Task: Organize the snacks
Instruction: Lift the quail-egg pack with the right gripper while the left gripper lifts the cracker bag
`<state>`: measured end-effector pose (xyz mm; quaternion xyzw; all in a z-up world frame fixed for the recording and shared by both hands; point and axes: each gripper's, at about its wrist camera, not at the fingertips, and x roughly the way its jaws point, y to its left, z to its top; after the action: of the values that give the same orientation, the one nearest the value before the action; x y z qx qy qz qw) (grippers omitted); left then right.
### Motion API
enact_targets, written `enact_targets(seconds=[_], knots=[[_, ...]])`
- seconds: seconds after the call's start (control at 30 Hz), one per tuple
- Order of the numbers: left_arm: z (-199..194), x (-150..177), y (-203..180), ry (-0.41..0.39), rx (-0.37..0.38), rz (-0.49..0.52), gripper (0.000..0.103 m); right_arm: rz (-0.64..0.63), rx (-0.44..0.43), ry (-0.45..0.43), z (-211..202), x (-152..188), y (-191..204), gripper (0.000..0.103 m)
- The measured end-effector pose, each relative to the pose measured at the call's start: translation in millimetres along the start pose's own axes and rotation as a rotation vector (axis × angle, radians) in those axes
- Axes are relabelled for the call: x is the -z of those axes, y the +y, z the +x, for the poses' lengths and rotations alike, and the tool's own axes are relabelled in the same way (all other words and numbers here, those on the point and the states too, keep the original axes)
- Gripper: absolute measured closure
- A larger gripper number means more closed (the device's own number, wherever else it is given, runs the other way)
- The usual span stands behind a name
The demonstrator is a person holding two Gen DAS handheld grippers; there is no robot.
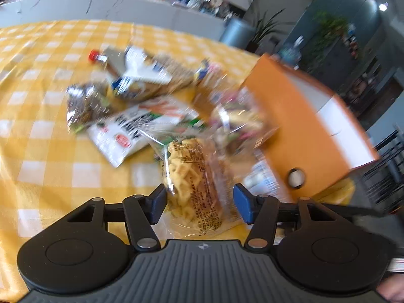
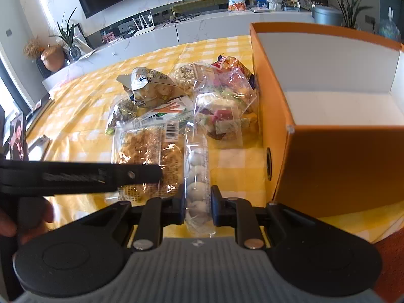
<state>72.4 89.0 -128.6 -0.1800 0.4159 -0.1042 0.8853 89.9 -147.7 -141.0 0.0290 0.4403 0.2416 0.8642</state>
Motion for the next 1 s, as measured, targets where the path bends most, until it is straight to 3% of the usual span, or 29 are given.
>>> enact_targets(seconds=[0.17,0.3,0.43,0.5,0.57,0.77,0.83,0.9,1.0], knots=[[-10,-5,-3,-0.04,0.086,-0.05,0.042,0.029,-0.016,0.005,-1,-1,-6,0.086],[1,-8,-3,-0.043,0.106,-0.121,0.042,0.043,-0.027,0.012,-2,-1,-8,0.086],[20,-13,-9,0.031,-0.019,-0.114,0.043,0.061,-0.031,0.019,-2,0,-12,0.086],[22,-12,-12,0.031,-0.03,-0.104,0.044,0.067,-0.031,0.02,-1,0,-12,0.086],[24,-11,-15,0.033,-0.058,-0.088,0.058,0.056,-0.022,0.016,-2,0,-11,0.083],[18,-7,-17,0.028,-0.068,-0.066,0.062,0.014,0.003,-0.04,-11,-8,-9,0.073],[14,-6,-20,0.025,-0.071,-0.047,0.063,0.014,0.01,-0.042,-9,-11,-9,0.074],[11,-4,-23,0.022,-0.079,-0.027,0.065,0.021,0.011,-0.037,-7,-12,-9,0.087],[4,-1,-25,0.018,-0.081,-0.012,0.067,0.043,0.014,-0.037,-9,-11,-12,0.087]])
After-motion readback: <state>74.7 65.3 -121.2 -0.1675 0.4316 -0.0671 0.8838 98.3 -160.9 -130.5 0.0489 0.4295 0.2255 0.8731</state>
